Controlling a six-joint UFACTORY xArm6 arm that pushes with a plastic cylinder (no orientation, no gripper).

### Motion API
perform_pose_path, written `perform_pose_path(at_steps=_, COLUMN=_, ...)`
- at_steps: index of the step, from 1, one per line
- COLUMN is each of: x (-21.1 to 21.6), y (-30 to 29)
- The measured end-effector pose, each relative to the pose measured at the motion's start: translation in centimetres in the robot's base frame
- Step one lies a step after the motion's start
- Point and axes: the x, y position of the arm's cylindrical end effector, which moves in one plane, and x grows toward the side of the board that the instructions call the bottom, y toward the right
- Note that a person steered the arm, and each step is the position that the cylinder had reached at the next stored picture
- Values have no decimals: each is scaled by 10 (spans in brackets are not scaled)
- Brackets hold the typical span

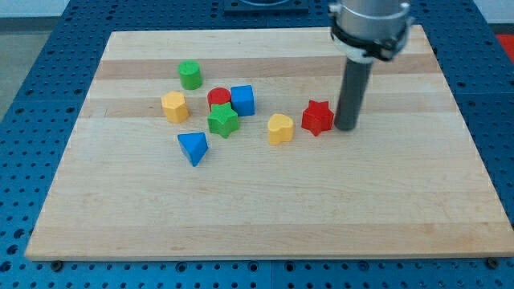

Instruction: Move the red star right to the blue cube

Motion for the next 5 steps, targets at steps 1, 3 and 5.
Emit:
perform_pose_path(at_steps=1, x=7, y=-13)
perform_pose_path(at_steps=3, x=-35, y=-40)
perform_pose_path(at_steps=5, x=-67, y=-73)
